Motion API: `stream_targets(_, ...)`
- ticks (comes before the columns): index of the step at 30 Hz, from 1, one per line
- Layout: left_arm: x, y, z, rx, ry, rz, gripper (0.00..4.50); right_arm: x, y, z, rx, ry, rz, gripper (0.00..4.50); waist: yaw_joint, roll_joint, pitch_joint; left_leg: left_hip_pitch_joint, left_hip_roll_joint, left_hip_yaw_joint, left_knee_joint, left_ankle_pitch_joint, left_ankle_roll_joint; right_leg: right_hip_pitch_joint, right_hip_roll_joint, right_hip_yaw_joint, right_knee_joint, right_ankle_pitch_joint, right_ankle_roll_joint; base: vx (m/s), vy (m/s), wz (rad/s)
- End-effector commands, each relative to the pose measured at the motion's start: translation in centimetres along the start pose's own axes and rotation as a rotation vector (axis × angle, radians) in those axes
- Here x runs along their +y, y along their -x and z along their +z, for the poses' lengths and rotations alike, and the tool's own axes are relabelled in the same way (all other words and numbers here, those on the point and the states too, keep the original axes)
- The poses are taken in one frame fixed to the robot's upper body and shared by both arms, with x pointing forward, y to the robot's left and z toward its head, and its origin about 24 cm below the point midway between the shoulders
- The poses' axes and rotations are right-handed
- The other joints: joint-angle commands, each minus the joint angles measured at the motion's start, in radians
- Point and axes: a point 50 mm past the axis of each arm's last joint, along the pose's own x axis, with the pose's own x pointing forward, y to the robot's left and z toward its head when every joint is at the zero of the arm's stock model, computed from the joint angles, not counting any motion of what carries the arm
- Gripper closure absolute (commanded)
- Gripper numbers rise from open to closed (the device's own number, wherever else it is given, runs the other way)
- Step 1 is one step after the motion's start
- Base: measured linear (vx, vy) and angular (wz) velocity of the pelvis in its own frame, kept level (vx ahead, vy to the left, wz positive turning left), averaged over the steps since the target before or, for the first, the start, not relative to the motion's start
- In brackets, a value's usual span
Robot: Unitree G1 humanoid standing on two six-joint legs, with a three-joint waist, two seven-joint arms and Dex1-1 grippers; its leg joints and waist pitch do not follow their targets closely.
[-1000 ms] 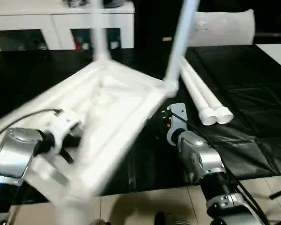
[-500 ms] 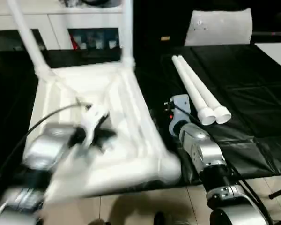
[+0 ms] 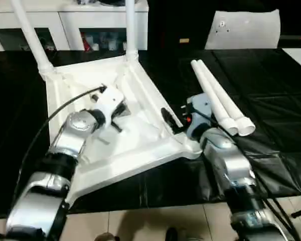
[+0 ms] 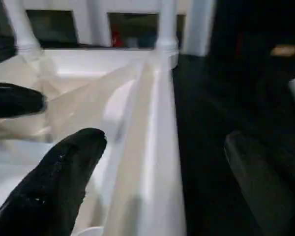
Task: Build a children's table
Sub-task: Rotate table base
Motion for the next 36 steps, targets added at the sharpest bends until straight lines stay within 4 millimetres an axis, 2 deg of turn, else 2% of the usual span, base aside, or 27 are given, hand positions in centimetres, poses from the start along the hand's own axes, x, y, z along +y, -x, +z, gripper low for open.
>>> stream_targets(1,0.5,0.6,0.6,-0.055,0.081,0.034,4.45,-0.1,0.6,0.5,0.001,-0.006,-0.018,0.0,0.003,0.011,-0.096,0.003,0.007,0.006,-0.06,-0.141,0.057,0.072,-0.054,0.049,-0.059,-0.29,-0.171,0.0,0.0,0.0)
stream_targets(7,-1.7,4.0,0.2,-0.136,0.315,0.185,3.97,0.3,3.6,0.1,0.036,-0.068,-0.087,0.0,0.0,0.009,-0.087,0.008,0.015,0.004,-0.065,-0.212,0.036,0.064,-0.051,0.045,-0.078,-0.438,-0.109,0.0,0.0,0.0)
stream_targets(9,-2.2,4.4,0.2,-0.134,0.332,0.203,3.65,0.5,4.0,-0.1,0.039,-0.077,-0.095,0.0,-0.003,0.003,-0.082,0.013,0.006,0.006,-0.061,-0.251,0.038,0.054,-0.047,0.035,-0.093,-0.534,-0.064,0.0,0.0,0.0)
stream_targets(10,-2.7,4.8,0.1,-0.122,0.335,0.249,3.64,0.8,4.5,0.0,0.011,-0.091,-0.098,0.0,-0.009,-0.022,-0.084,0.009,0.004,0.007,-0.059,-0.251,0.042,0.054,-0.045,0.034,-0.102,-0.562,-0.031,0.0,0.0,0.0)
stream_targets(11,-2.7,4.8,0.1,-0.122,0.335,0.249,3.6,0.8,4.5,0.0,0.011,-0.091,-0.098,0.0,-0.005,-0.008,-0.081,0.01,0.005,0.004,-0.06,-0.254,0.041,0.049,-0.047,0.032,-0.105,-0.585,-0.009,0.0,0.0,0.0)
stream_targets(12,-3.2,5.3,-0.1,-0.114,0.342,0.287,3.6,1.1,5.1,-0.1,-0.001,-0.132,-0.087,0.0,-0.014,-0.025,-0.077,0.014,-0.003,0.006,-0.054,-0.289,0.044,0.04,-0.04,0.02,-0.122,-0.651,0.033,0.0,0.0,0.0)
stream_targets(13,-3.4,5.6,-0.1,-0.117,0.343,0.308,3.27,1.2,5.4,-0.1,-0.015,-0.174,-0.089,0.0,-0.014,-0.019,-0.08,0.013,0.001,0.002,-0.054,-0.291,0.038,0.047,-0.046,0.019,-0.116,-0.648,0.045,0.0,0.0,0.0)
stream_targets(15,-3.9,6.3,0.1,-0.155,0.351,0.345,3.2,1.1,6.0,-0.3,0.003,-0.201,-0.117,0.0,-0.022,-0.017,-0.074,0.017,-0.006,0.0,-0.05,-0.329,0.036,0.036,-0.037,0.002,-0.139,-0.701,0.092,0.0,0.0,0.0)
stream_targets(17,-4.1,6.7,0.3,-0.173,0.364,0.38,3.12,0.8,6.2,-0.1,-0.023,-0.231,-0.134,0.0,-0.047,-0.01,-0.071,0.026,0.003,-0.013,-0.053,-0.404,0.036,0.044,-0.034,-0.03,-0.166,-0.704,0.118,0.0,0.0,0.0)
stream_targets(18,-4.1,6.7,0.3,-0.173,0.364,0.382,3.12,0.8,6.3,0.0,-0.023,-0.232,-0.134,0.0,-0.059,-0.009,-0.07,0.029,0.019,-0.026,-0.064,-0.462,0.04,0.061,-0.036,-0.048,-0.167,-0.667,0.114,0.0,0.0,0.0)
stream_targets(20,-4.2,7.0,0.3,-0.171,0.367,0.401,3.12,0.7,6.4,0.1,-0.034,-0.258,-0.143,0.0,-0.061,0.009,-0.06,0.007,0.091,-0.06,-0.136,-0.626,0.034,0.113,-0.036,-0.024,-0.07,-0.474,0.064,0.0,0.0,0.0)
stream_targets(21,-4.0,7.3,0.3,-0.165,0.346,0.444,3.12,0.6,6.5,0.3,-0.038,-0.254,-0.146,0.0,-0.041,0.009,-0.052,-0.007,0.126,-0.064,-0.186,-0.741,0.013,0.122,-0.04,0.018,0.049,-0.262,0.012,-0.051,-0.018,-0.01)
stream_targets(22,-3.8,7.4,0.3,-0.143,0.336,0.485,3.12,0.3,6.6,0.2,-0.013,-0.223,-0.179,0.0,-0.046,-0.026,-0.041,0.023,0.085,-0.031,-0.164,-0.778,-0.005,0.086,-0.035,0.044,0.014,-0.371,0.008,-0.051,-0.018,-0.01)
stream_targets(23,-3.8,7.4,0.3,-0.143,0.336,0.485,3.12,0.3,6.6,0.2,-0.013,-0.223,-0.179,0.0,-0.045,-0.05,-0.04,0.065,0.024,-0.017,-0.09,-0.719,-0.02,0.033,-0.029,0.026,-0.097,-0.683,0.072,0.0,0.0,0.0)
stream_targets(24,-3.6,7.5,0.3,-0.1,0.306,0.514,2.88,0.1,6.8,0.0,0.021,-0.152,-0.206,0.0,-0.068,-0.064,-0.022,0.172,-0.074,0.023,0.128,-0.466,-0.02,-0.117,-0.052,-0.032,-0.268,-1.186,0.174,0.018,-0.063,0.05)
stream_targets(25,-3.7,7.5,0.4,-0.098,0.296,0.507,2.88,0.0,6.8,-0.1,0.031,-0.147,-0.211,0.0,-0.107,-0.053,-0.047,0.107,-0.057,-0.003,0.112,-0.394,0.006,-0.01,-0.085,-0.107,-0.255,-1.177,0.22,0.018,-0.063,0.05)
stream_targets(26,-3.8,7.5,0.4,-0.096,0.285,0.499,2.88,0.0,6.9,-0.2,0.042,-0.141,-0.218,0.0,-0.107,-0.01,-0.052,0.091,-0.03,-0.022,0.075,-0.44,0.0,0.029,-0.064,-0.164,-0.246,-1.045,0.236,-0.024,0.014,-0.31)
stream_targets(27,-4.0,7.5,0.4,-0.098,0.276,0.484,2.88,-0.1,7.0,-0.4,0.062,-0.137,-0.234,0.0,-0.101,0.005,-0.052,0.014,0.031,-0.056,-0.018,-0.548,0.01,0.13,-0.057,-0.155,-0.126,-0.803,0.217,0.171,0.13,-0.41)
stream_targets(28,-4.2,7.6,0.3,-0.086,0.258,0.471,2.88,0.0,7.2,-0.7,0.086,-0.143,-0.232,0.0,-0.035,0.038,-0.052,-0.02,0.051,-0.074,-0.143,-0.76,-0.012,0.128,-0.025,-0.017,0.092,-0.164,0.02,0.171,0.13,-0.41)
stream_targets(29,-4.4,7.7,0.0,-0.066,0.244,0.462,2.88,0.1,7.4,-1.0,0.099,-0.142,-0.225,0.0,-0.081,-0.013,-0.072,0.013,0.049,-0.092,-0.101,-0.688,0.026,0.131,-0.055,0.041,0.087,-0.23,0.044,0.192,0.055,-0.3)
stream_targets(30,-4.4,7.7,0.0,-0.06,0.241,0.461,2.88,0.1,7.5,-1.0,0.101,-0.141,-0.223,0.0,-0.076,-0.023,-0.056,-0.009,0.024,-0.098,-0.089,-0.679,-0.046,0.14,-0.092,0.019,0.007,-0.613,0.082,0.0,0.0,0.0)
stream_targets(31,-4.7,7.8,-0.2,-0.034,0.241,0.465,2.88,0.3,7.8,-1.4,0.12,-0.145,-0.214,0.0,-0.09,-0.045,-0.047,0.07,-0.055,-0.049,0.073,-0.424,-0.052,0.005,-0.129,-0.027,-0.154,-1.139,0.153,0.0,0.0,0.0)
stream_targets(32,-4.7,7.8,-0.2,-0.034,0.241,0.465,2.88,0.3,7.8,-1.4,0.12,-0.145,-0.214,0.0,-0.095,-0.035,-0.064,0.024,-0.046,-0.062,0.041,-0.381,-0.049,0.057,-0.122,-0.04,-0.123,-1.059,0.144,-0.005,0.023,-0.19)
stream_targets(33,-4.8,7.9,-0.2,-0.034,0.248,0.474,2.88,0.3,7.9,-1.4,0.122,-0.148,-0.217,0.0,-0.104,-0.013,-0.061,-0.028,-0.004,-0.098,-0.023,-0.435,-0.073,0.097,-0.079,-0.055,-0.094,-0.849,0.112,0.076,0.021,-0.2)
stream_targets(34,-4.9,7.9,-0.3,-0.032,0.253,0.477,2.88,0.4,8.1,-1.4,0.122,-0.154,-0.218,0.0,-0.11,-0.002,-0.082,-0.015,0.023,-0.119,-0.041,-0.438,-0.065,0.104,-0.061,-0.052,-0.074,-0.687,0.066,0.076,0.021,-0.2)
stream_targets(35,-5.0,7.8,-0.3,-0.026,0.256,0.479,2.88,0.5,8.2,-1.3,0.12,-0.158,-0.218,0.0,-0.122,0.018,-0.09,0.002,0.077,-0.16,-0.078,-0.315,0.006,0.094,-0.04,-0.03,-0.017,-0.343,-0.052,0.094,-0.034,0.06)
stream_targets(36,-5.0,7.8,-0.3,-0.024,0.252,0.482,2.88,0.6,8.2,-1.3,0.124,-0.158,-0.21,0.0,-0.121,0.03,-0.091,0.017,0.104,-0.171,-0.099,-0.239,0.052,0.085,-0.031,-0.027,0.009,-0.226,-0.114,0.08,-0.083,0.08)
